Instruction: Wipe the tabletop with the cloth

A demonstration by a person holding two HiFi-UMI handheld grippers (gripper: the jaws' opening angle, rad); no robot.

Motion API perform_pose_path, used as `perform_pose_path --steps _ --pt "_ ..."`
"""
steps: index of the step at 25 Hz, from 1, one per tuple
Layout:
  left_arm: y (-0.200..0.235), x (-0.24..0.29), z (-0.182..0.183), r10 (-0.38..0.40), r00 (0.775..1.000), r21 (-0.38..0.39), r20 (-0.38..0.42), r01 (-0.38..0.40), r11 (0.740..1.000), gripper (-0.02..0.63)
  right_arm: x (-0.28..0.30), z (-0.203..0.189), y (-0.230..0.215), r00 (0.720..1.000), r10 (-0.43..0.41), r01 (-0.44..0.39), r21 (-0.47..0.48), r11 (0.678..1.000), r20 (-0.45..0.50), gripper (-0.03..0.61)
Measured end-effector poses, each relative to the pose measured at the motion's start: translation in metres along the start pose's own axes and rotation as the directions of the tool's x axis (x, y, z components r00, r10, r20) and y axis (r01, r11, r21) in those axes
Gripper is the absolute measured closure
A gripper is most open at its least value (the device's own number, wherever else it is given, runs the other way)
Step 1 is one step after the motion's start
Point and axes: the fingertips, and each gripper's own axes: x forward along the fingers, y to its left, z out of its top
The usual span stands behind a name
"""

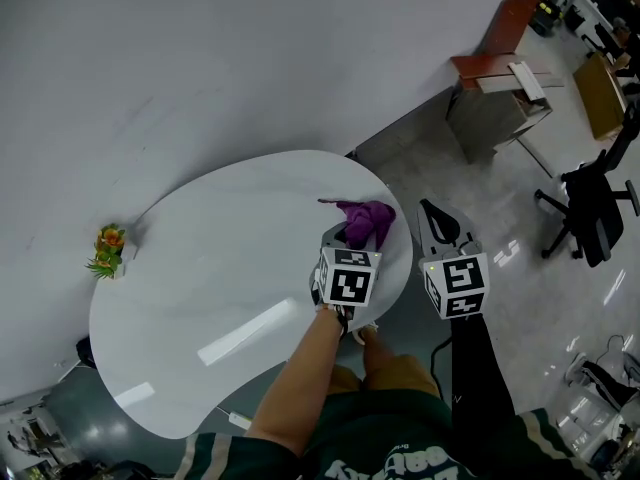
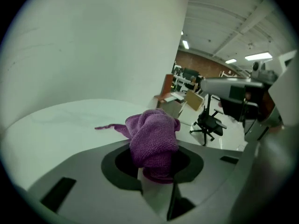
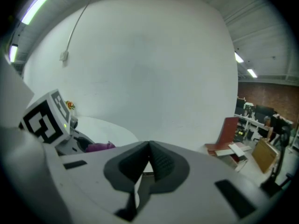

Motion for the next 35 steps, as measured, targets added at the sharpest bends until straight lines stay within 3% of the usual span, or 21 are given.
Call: perform_pose_path --steps 6,11,23,35 --pt "0.009 -0.006 -0.019 0.027 1.0 0.025 -0.006 -0.027 0.999 0.486 0.006 0.001 0.019 0.999 0.034 -0.034 -0.017 0.999 -0.004 0.575" --pt "0.032 -0.024 -0.032 0.053 0.999 0.007 0.003 -0.053 0.999 0.485 0.021 0.015 0.06 0.995 0.104 -0.103 -0.051 0.993 0.003 0.575" --pt "0.118 -0.11 -0.106 0.148 0.989 -0.108 0.027 -0.144 0.984 0.485 0.031 0.031 0.207 0.963 0.27 -0.269 -0.146 0.952 -0.014 0.575" --pt "0.198 -0.203 -0.195 0.237 0.971 -0.219 0.034 -0.224 0.95 0.485 0.021 0.026 0.354 0.922 0.385 -0.386 -0.221 0.896 -0.049 0.575"
